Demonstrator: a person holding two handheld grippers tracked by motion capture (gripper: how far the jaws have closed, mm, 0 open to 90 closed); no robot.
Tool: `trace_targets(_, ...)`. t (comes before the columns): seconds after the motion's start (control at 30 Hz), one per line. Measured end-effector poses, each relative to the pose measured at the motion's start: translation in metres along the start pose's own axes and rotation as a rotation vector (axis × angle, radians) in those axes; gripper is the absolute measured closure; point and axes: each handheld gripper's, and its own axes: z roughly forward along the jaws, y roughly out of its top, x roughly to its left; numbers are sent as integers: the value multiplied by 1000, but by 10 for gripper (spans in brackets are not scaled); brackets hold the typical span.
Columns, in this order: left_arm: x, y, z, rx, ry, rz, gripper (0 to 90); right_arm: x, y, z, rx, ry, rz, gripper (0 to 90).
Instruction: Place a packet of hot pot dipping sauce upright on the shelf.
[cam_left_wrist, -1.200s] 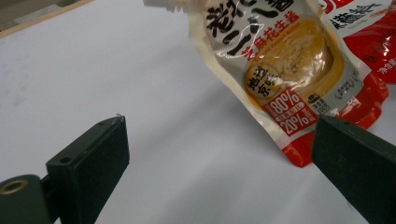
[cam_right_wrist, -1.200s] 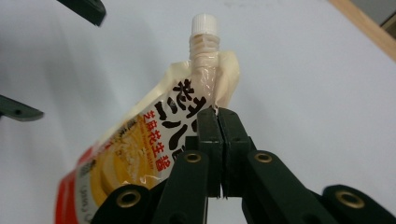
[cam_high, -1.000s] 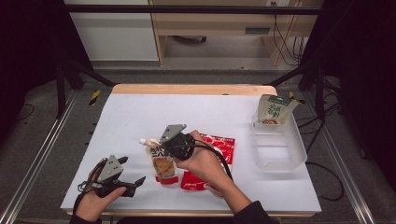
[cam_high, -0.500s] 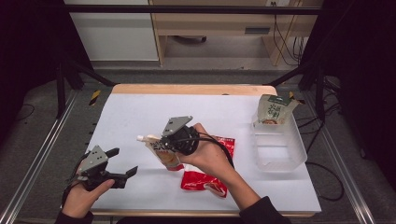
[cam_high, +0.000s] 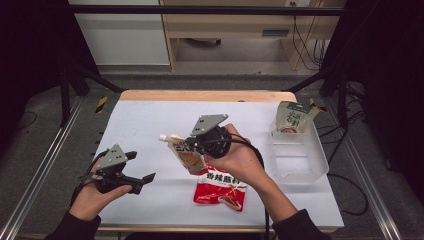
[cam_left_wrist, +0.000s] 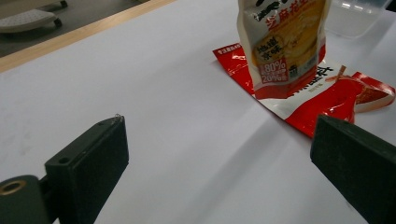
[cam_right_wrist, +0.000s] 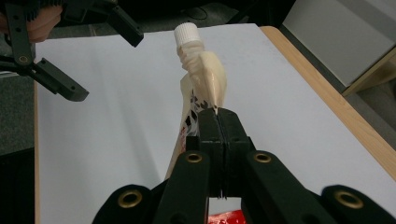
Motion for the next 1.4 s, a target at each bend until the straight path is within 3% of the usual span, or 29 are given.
trace_targets(0.4,-12,50,9,6,-51,105,116,-9,-11,-22,-16,-20,8,900)
trace_targets(0.67,-17,76,15,43,-95,167,170,-10,-18,-31,-23,-23,22,900)
trace_targets(0.93,-22,87,20,36,-128,196,254,-3,-23,-34,-40,-10,27,900)
trace_targets(1.1,-23,93,25,35,-151,212,261,0,-23,-36,-52,0,27,900)
trace_targets(1.3,-22,96,35,42,-182,212,284,4,-20,-37,-63,9,14,900)
trace_targets(1.4,-22,98,37,37,-195,211,338,6,-20,-37,-65,14,14,900)
